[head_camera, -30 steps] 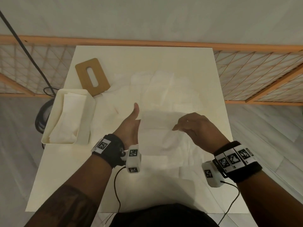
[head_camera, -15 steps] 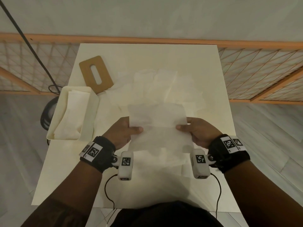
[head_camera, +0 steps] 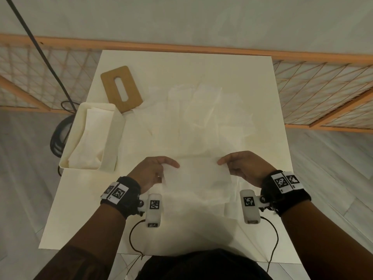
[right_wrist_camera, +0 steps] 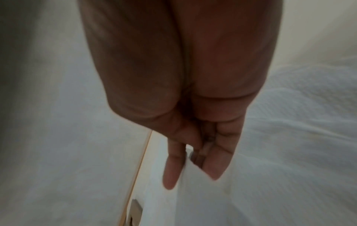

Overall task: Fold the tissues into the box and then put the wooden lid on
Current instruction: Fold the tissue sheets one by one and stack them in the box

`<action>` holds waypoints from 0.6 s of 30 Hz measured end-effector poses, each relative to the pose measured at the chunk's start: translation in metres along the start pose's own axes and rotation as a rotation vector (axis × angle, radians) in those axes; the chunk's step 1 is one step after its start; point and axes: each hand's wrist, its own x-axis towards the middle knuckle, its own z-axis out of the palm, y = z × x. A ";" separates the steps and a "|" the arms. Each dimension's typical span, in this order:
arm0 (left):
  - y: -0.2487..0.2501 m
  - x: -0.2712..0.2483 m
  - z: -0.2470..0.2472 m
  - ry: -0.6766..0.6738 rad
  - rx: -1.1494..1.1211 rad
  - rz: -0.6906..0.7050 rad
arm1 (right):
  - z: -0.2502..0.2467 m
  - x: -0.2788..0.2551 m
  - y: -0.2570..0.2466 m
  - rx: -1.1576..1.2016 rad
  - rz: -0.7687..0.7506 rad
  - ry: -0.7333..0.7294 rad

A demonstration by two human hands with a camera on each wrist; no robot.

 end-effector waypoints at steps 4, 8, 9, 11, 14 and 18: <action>-0.010 0.000 0.007 0.013 -0.003 -0.069 | 0.001 0.007 0.012 0.032 0.108 0.055; -0.018 0.008 0.014 0.182 0.529 0.053 | 0.000 0.013 0.017 0.029 0.187 0.136; -0.021 0.010 0.014 0.185 0.654 0.065 | -0.001 0.013 0.017 0.000 0.202 0.158; -0.022 0.011 0.015 0.169 0.822 0.066 | -0.003 0.021 0.019 -0.086 0.241 0.227; -0.024 0.010 0.018 0.155 0.940 0.091 | 0.000 0.033 0.011 -0.499 0.263 0.322; -0.030 0.009 0.022 0.167 0.945 0.099 | 0.024 0.057 -0.034 -0.669 0.059 0.506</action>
